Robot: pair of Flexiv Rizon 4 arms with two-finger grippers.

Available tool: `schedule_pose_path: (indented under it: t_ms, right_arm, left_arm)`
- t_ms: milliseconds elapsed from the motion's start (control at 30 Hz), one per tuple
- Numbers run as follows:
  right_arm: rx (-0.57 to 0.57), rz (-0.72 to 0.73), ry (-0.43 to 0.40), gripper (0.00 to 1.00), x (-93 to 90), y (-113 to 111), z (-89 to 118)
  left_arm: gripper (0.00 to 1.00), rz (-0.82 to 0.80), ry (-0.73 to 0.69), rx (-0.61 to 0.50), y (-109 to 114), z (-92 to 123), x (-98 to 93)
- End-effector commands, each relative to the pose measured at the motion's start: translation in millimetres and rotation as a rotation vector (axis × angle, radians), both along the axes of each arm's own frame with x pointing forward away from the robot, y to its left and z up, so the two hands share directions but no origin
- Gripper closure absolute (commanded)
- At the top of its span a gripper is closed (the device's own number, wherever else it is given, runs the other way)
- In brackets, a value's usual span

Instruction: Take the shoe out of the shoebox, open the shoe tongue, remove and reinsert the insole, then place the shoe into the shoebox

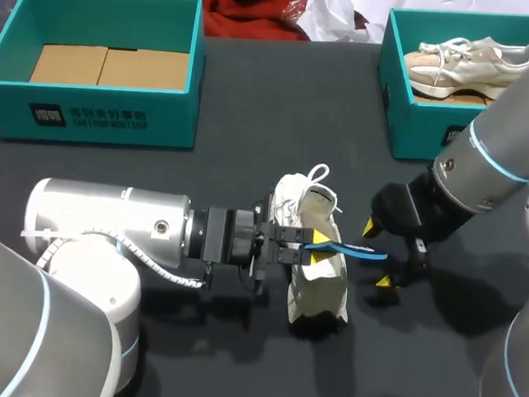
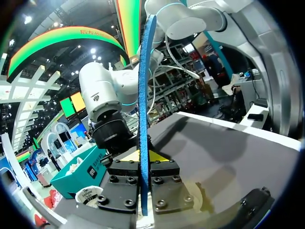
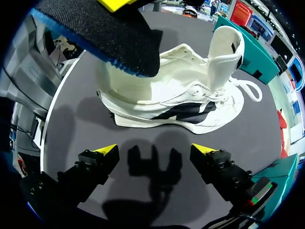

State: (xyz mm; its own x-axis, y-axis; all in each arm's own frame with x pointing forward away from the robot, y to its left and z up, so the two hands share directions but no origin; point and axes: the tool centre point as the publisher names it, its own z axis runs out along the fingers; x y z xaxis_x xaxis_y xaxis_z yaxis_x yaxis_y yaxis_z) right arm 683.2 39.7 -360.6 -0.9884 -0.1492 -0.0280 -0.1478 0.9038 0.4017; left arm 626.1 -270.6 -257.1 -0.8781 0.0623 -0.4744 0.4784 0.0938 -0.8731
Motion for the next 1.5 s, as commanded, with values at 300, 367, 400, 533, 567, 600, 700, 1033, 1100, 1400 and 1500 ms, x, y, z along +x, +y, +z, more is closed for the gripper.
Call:
schedule_pose_path:
  t_ms: [300, 367, 400, 533, 567, 600, 700, 1033, 1100, 1400, 1500]
  right_arm:
    - [0.019, 0.01, 0.01, 0.0, 4.0, 11.7, -7.4]
    - [0.019, 0.01, 0.01, 0.0, 4.0, 11.7, -7.4]
    - [0.019, 0.01, 0.01, 0.0, 4.0, 11.7, -7.4]
    - [0.019, 0.01, 0.01, 0.0, 4.0, 11.7, -7.4]
    - [0.019, 0.01, 0.01, 0.0, 4.0, 11.7, -7.4]
    - [0.019, 0.01, 0.01, 0.0, 4.0, 11.7, -7.4]
    - [0.019, 0.01, 0.01, 0.0, 4.0, 11.7, -7.4]
    - [0.019, 0.01, 0.01, 0.0, 4.0, 11.7, -7.4]
    - [0.019, 0.01, 0.01, 0.0, 4.0, 11.7, -7.4]
    - [0.005, -0.011, 0.043, 0.0, -6.8, 17.1, -2.3]
    - [-0.001, -0.047, 0.063, 0.0, -9.4, 17.2, 1.3]
  left_arm:
    - [1.0, -0.045, 0.002, -0.008, -8.1, -2.6, -0.8]
    - [1.0, -0.049, 0.001, -0.007, -10.2, -3.5, -0.4]
    - [1.0, -0.048, 0.0, -0.005, -11.0, -4.5, -0.1]
    - [1.0, -0.048, 0.007, -0.001, -13.1, -8.7, 0.4]
    - [1.0, -0.049, 0.01, -0.001, -13.4, -9.5, 0.4]
    - [1.0, -0.049, 0.012, -0.002, -13.8, -10.5, 0.4]
    - [1.0, -0.049, 0.016, -0.008, -15.1, -12.4, 0.6]
    - [1.0, -0.046, 0.009, -0.013, -18.0, -14.1, -1.7]
    - [1.0, -0.041, 0.008, -0.013, -17.7, -14.8, -1.3]
    - [1.0, -0.03, 0.002, -0.024, -15.5, -17.1, 0.8]
    - [1.0, -0.03, 0.001, -0.028, -15.1, -17.8, 0.6]
